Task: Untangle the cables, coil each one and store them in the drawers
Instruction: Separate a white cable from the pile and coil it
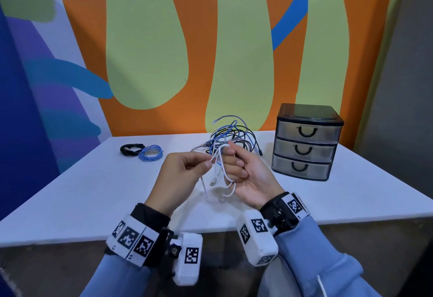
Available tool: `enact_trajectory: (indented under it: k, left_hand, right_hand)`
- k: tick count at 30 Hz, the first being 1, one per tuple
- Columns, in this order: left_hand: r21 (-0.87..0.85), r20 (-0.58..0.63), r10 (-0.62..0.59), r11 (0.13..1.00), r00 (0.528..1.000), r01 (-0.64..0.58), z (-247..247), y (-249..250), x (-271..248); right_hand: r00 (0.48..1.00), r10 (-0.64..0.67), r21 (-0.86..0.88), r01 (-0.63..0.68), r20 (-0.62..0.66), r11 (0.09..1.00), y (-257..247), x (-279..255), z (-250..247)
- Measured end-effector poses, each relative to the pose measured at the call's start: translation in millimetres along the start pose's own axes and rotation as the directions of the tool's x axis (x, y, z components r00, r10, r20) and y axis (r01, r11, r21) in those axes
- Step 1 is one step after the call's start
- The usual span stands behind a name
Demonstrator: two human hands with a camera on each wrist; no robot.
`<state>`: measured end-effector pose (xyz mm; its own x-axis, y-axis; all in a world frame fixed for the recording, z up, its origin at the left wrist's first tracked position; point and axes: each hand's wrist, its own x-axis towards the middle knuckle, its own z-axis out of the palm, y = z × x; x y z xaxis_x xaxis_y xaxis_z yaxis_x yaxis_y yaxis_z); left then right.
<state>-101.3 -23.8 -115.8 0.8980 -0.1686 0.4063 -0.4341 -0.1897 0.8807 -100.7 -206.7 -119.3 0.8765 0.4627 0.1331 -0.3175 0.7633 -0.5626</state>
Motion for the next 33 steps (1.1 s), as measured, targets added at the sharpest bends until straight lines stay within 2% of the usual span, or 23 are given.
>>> enact_trajectory:
  k: [2,4,5,7,10,14,17,19,22,27,29,32,33]
  left_hand:
    - [0.140,-0.065,0.010,0.990,0.998,-0.001,2,-8,2]
    - [0.237,-0.138,0.016,0.971,0.990,0.017,1,-16,3]
    - [0.247,-0.178,0.015,0.969,0.984,0.030,1,-17,2]
    - [0.184,-0.212,0.002,0.982,0.977,0.038,3,-17,1]
    - [0.016,-0.081,-0.018,1.000,0.997,0.020,11,-6,-5]
    - [-0.295,0.087,-0.090,0.949,0.992,0.112,13,11,-14]
    - [-0.289,0.153,0.003,0.956,0.988,0.042,15,15,-19]
    - [-0.217,0.073,0.065,0.975,0.995,-0.047,19,13,-20]
    - [-0.203,-0.066,0.070,0.976,0.995,-0.082,24,9,-19]
    - [-0.225,-0.132,0.100,0.966,0.986,-0.128,30,9,-23]
    - [-0.241,-0.145,0.098,0.962,0.985,-0.131,32,8,-23]
    - [-0.321,-0.164,0.059,0.941,0.985,-0.109,32,13,-24]
    - [-0.367,-0.161,0.032,0.926,0.986,-0.090,31,17,-23]
  right_hand:
    - [0.995,-0.038,-0.067,0.032,-0.089,0.997,5,1,-5]
    - [0.971,-0.123,-0.214,0.079,-0.203,0.974,10,3,-6]
    - [0.957,-0.170,-0.289,0.098,-0.234,0.952,12,3,-6]
    - [0.957,-0.196,-0.383,0.103,-0.214,0.918,17,1,-3]
    - [0.983,-0.167,-0.410,0.119,-0.082,0.904,24,-3,3]
    - [0.961,-0.276,-0.355,0.254,-0.010,0.900,20,-4,6]
    - [0.923,-0.383,-0.424,0.330,-0.044,0.844,16,-5,6]
    - [0.887,-0.456,-0.512,0.358,-0.076,0.781,18,-6,7]
    - [0.817,-0.569,-0.625,0.398,-0.091,0.671,21,-8,8]
    - [0.692,-0.722,-0.762,0.453,-0.027,0.463,30,-10,7]
    - [0.653,-0.756,-0.821,0.447,0.028,0.356,33,-10,4]
    - [0.575,-0.809,-0.905,0.401,0.127,0.143,32,-12,0]
    - [0.569,-0.810,-0.917,0.383,0.143,0.108,31,-13,0]
